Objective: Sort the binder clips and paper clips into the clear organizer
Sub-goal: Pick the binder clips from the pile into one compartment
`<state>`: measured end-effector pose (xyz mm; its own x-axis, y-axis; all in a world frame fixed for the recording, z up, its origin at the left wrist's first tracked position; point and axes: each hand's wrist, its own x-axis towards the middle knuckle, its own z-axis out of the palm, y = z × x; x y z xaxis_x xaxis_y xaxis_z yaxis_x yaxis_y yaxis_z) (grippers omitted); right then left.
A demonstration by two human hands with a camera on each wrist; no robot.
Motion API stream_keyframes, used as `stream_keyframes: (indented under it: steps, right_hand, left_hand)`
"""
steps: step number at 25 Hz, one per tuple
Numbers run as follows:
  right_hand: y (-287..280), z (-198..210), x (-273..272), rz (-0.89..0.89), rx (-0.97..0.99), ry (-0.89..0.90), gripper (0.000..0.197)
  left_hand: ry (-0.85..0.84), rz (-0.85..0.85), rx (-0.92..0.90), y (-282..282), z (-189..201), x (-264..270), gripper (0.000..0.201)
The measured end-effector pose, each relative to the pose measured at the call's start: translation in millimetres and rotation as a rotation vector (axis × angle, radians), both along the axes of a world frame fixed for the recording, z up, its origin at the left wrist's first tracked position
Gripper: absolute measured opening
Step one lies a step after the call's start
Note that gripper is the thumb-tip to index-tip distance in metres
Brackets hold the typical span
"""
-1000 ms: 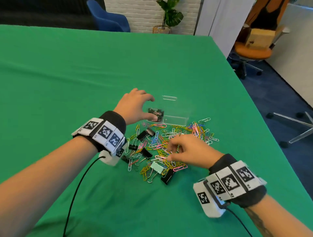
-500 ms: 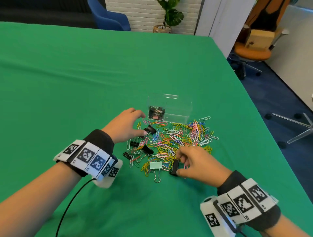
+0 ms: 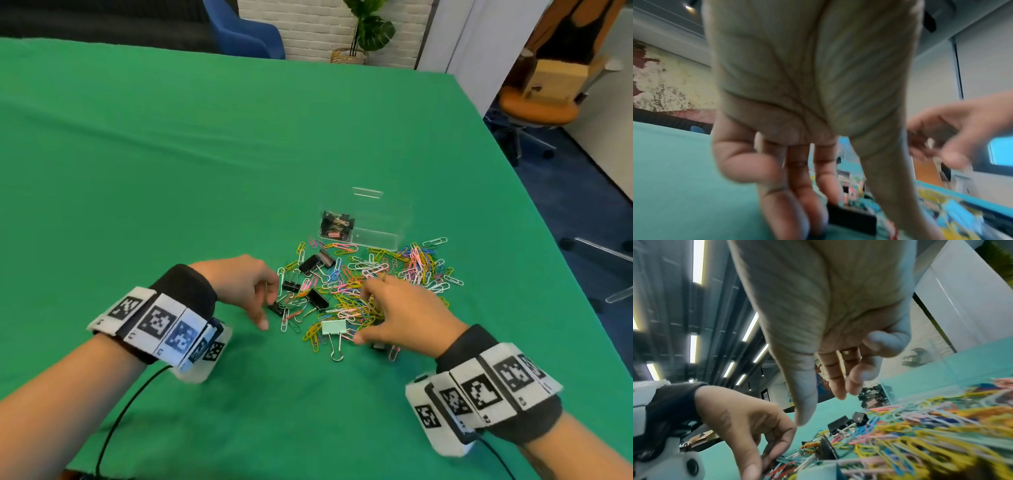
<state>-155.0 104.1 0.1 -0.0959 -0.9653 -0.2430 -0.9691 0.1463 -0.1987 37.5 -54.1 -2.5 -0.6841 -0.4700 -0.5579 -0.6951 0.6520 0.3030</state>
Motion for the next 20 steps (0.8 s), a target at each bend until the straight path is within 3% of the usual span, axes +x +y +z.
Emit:
stream_keyframes:
  steps: [6, 9, 14, 17, 20]
  right_hand:
    - [-33.5, 2.6, 16.2, 0.026, -0.112, -0.017, 0.037]
    - [-32.7, -8.5, 10.5, 0.001, -0.091, -0.036, 0.031]
    - [-37.8, -10.7, 1.5, -0.046, -0.151, -0.061, 0.026]
    - [-42.1, -8.4, -3.3, -0.07, -0.182, -0.096, 0.025]
    - [-41.2, -5.7, -9.5, -0.096, -0.211, -0.11, 0.023]
  left_hand:
    - [0.188, 0.026, -0.186, 9.7, -25.5, -5.8, 0.035]
    - [0.256, 0.009, -0.144, 8.6, -25.3, -4.7, 0.033]
    - [0.349, 0.141, -0.01, 7.9, -28.4, 3.9, 0.041]
    - [0.43, 0.234, 0.046, -0.8, -12.4, 7.8, 0.036]
    - [0.692, 0.36, 0.026, -22.7, 20.2, -15.0, 0.028]
